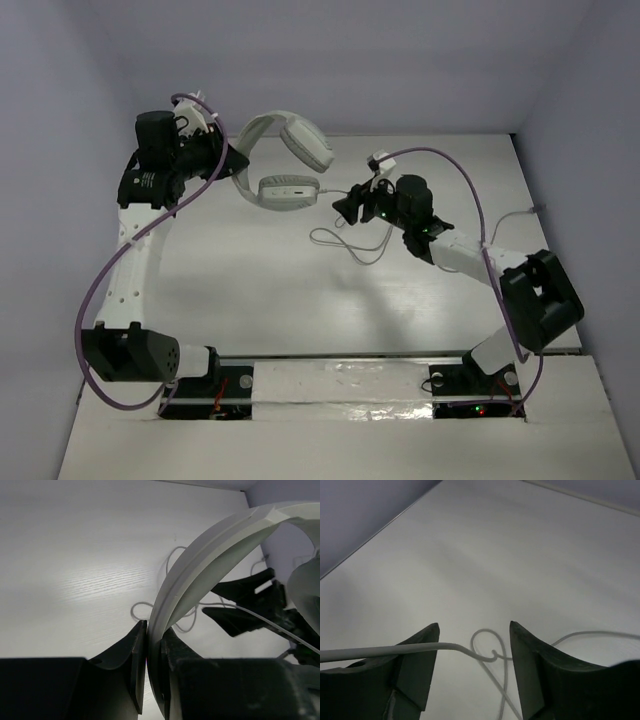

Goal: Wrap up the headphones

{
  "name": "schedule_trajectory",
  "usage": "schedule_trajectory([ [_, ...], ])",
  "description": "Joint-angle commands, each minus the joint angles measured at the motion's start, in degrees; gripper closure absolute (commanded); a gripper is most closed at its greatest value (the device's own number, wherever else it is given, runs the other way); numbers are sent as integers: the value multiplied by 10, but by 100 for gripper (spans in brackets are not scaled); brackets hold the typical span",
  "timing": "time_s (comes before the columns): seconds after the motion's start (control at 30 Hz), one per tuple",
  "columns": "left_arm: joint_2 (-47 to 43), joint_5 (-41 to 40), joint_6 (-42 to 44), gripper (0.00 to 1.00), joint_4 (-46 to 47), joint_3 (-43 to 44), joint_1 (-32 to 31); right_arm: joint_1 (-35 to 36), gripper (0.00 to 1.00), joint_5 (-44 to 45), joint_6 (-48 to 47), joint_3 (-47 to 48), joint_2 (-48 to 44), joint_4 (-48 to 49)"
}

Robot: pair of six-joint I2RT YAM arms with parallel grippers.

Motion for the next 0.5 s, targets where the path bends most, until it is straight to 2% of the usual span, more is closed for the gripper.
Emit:
schedule_trajectory([
  [0.0, -45, 79, -60, 100, 64, 42, 1, 5, 38, 38, 24, 15, 34, 139],
  [0.03, -47, 86, -68, 100, 65, 51, 1, 5, 43, 42, 30, 23, 56, 161],
  [0.13, -60, 112, -80, 100, 70, 59, 1, 5, 50, 32, 44, 37, 92, 188],
  [0.37, -83, 170, -139, 100, 112, 55, 1, 0, 51, -18, 81, 87, 167, 223],
  [0.47, -93, 180, -161, 100, 121, 61, 1, 0, 44, -21, 85, 102, 177, 226],
])
